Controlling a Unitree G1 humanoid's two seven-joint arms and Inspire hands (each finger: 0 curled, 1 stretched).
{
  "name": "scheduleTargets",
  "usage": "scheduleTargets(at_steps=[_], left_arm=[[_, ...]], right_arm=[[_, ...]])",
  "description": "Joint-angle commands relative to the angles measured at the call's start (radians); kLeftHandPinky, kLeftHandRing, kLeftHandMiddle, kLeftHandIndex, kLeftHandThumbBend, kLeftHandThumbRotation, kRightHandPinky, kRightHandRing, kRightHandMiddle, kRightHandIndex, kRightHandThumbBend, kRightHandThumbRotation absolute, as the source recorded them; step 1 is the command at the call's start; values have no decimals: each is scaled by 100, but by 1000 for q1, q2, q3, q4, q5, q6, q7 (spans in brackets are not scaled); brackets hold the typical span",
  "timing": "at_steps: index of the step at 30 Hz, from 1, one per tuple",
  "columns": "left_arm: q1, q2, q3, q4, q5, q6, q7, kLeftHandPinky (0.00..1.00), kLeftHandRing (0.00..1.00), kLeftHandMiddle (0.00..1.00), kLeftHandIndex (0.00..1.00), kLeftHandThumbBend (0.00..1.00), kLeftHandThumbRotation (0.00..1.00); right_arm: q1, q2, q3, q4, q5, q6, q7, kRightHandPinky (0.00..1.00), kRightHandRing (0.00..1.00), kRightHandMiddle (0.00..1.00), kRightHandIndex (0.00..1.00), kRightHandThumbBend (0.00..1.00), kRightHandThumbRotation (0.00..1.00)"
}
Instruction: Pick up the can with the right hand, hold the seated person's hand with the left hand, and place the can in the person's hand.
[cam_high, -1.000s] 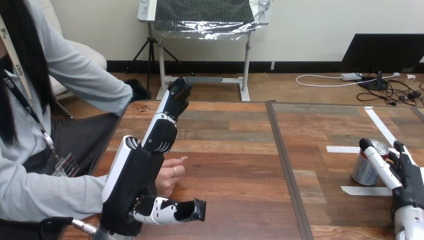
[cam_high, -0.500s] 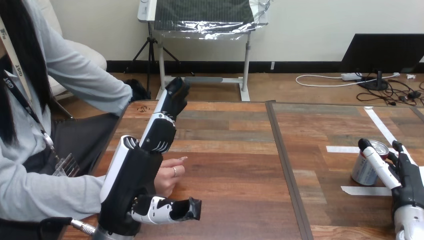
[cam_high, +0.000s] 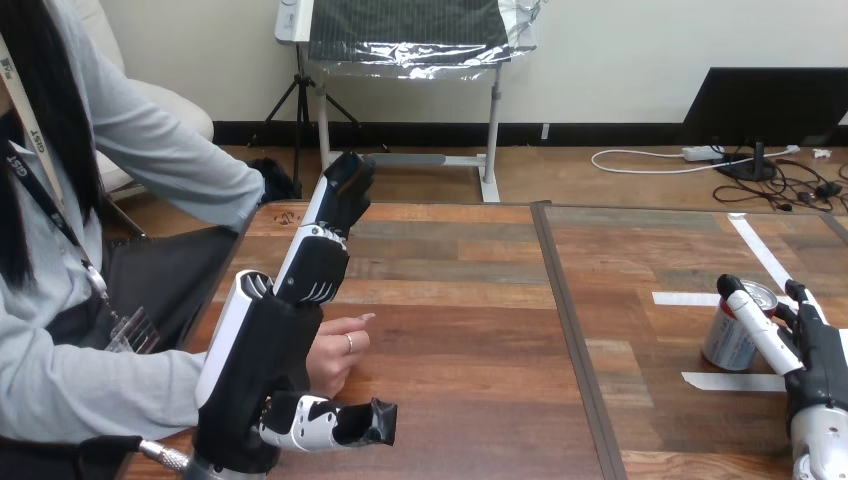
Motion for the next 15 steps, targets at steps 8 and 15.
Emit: scheduleTargets(at_steps=[8, 15], left_arm=[[-49, -3, 10, -19, -9, -30, -3, 100, 100, 100, 100, 100, 69], [-48, 1, 6, -23, -16, -30, -8, 100, 100, 100, 100, 100, 68]], right_arm=[[-84, 31, -5, 23, 11, 37, 32, 82, 86, 92, 96, 100, 54], [-97, 33, -1, 24, 6, 50, 19, 84, 87, 91, 95, 100, 44]])
